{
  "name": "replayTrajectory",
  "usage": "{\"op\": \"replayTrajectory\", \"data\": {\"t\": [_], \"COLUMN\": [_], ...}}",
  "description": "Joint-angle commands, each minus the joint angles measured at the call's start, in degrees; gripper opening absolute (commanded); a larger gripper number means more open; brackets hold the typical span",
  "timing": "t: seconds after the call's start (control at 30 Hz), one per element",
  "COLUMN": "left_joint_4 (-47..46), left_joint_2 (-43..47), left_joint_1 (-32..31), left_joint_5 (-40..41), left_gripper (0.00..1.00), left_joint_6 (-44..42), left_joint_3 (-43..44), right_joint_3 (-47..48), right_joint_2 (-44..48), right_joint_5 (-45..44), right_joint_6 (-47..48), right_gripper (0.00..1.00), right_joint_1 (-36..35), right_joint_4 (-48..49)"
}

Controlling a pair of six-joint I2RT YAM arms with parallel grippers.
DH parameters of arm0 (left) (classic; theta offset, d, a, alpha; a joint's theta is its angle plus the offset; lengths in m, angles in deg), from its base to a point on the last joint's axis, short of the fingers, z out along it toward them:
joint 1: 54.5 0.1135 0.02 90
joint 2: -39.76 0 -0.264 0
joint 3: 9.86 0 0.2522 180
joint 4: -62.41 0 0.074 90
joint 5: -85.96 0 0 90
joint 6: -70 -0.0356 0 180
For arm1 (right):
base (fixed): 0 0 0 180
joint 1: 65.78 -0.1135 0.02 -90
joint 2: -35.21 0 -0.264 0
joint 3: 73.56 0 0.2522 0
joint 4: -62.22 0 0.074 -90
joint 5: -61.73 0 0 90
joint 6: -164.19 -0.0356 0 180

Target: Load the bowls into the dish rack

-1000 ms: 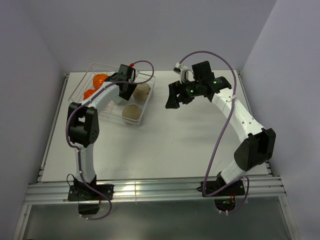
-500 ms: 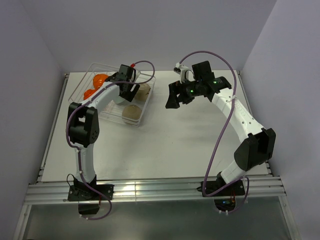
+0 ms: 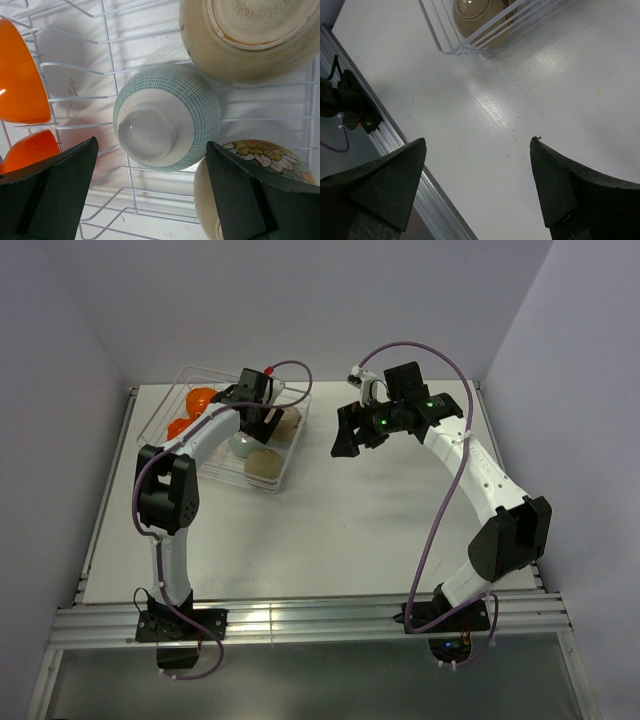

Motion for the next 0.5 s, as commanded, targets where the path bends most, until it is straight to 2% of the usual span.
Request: {"op": "replayTrajectory", "data": {"t": [0.0, 0.37, 0.47], "left_joint_4": [-0.5, 2.8, 5.2], "left_joint_2": [1.6, 6.3, 9.6], "left_joint_1": [-0.3, -0.2, -0.1], "left_joint_5": [-1.7, -6.8, -11.5], "left_gripper": [0.95, 0.99, 0.99], "left_joint_6": [-0.4, 3.2, 5.1], "left_joint_3": [3.0, 8.0, 9.8], "right_joint_3": [0.7, 2.9, 2.7], "right_joint_2": [0.5, 2.2, 4.1], "right_joint_5": [0.1, 0.4, 0.8], "right_joint_6": [0.8, 0.4, 0.2], "right_gripper": [0.91, 0.94, 0.96], "right_joint_1": [0.6, 2.0, 4.1], "right_joint_4": [0.2, -0.6, -0.8]}}
